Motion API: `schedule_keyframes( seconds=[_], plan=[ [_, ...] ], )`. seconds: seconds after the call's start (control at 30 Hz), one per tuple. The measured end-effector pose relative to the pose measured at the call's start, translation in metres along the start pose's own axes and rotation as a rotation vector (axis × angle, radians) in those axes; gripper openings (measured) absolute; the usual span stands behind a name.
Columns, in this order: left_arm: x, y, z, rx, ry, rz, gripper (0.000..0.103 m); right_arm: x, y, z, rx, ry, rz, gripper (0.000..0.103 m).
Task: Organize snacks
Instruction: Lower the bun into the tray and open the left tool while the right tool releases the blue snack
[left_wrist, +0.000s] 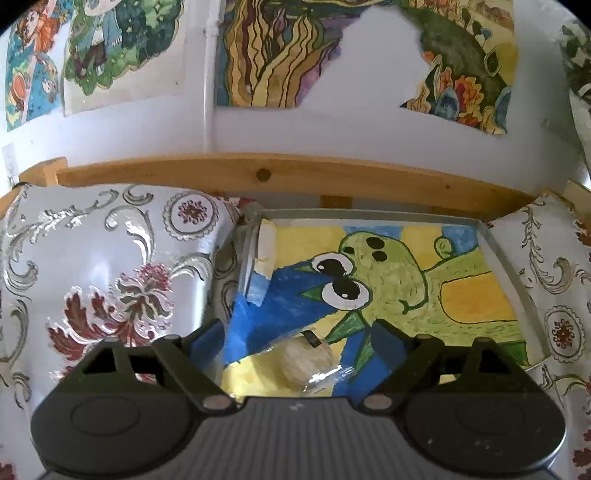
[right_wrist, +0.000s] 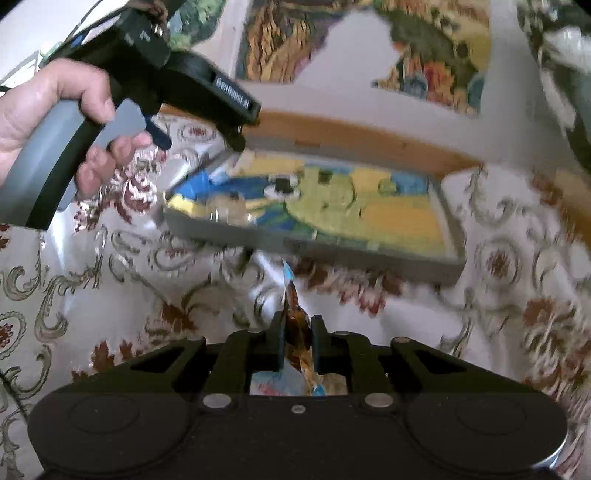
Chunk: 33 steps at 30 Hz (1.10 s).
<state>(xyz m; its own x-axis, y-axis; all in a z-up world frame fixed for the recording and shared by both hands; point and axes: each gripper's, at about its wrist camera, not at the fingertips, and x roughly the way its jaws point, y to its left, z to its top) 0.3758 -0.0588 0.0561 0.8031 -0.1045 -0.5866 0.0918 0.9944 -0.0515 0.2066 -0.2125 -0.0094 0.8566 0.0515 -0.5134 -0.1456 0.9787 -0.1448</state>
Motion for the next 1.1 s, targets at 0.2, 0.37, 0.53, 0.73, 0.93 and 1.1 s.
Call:
schedule_keyframes(
  seconds=[0.2,0.37,0.53,0.73,0.93,1.1],
  plan=[
    [-0.006,0.008,0.002,0.002,-0.024,0.005,0.096,0.014,-0.006,0.041,-0.063,-0.136,-0.043,0.014],
    [-0.006,0.019,0.001,-0.016,-0.035,0.014,0.101,0.061,-0.011,0.075,-0.118,-0.161,-0.061,0.014],
    [-0.008,0.033,-0.007,-0.048,-0.045,0.020,0.102,0.106,-0.010,0.086,-0.156,-0.130,-0.086,0.014],
    [-0.011,0.047,-0.016,-0.077,-0.039,0.027,0.102,0.137,0.001,0.087,-0.203,-0.085,-0.098,0.017],
    [-0.015,0.058,-0.021,-0.085,-0.030,0.045,0.102,0.142,0.004,0.099,-0.139,-0.045,-0.049,0.041],
    [-0.023,0.066,-0.022,-0.124,-0.032,0.048,0.102,0.124,-0.008,0.110,-0.011,-0.061,0.006,0.065]
  ],
)
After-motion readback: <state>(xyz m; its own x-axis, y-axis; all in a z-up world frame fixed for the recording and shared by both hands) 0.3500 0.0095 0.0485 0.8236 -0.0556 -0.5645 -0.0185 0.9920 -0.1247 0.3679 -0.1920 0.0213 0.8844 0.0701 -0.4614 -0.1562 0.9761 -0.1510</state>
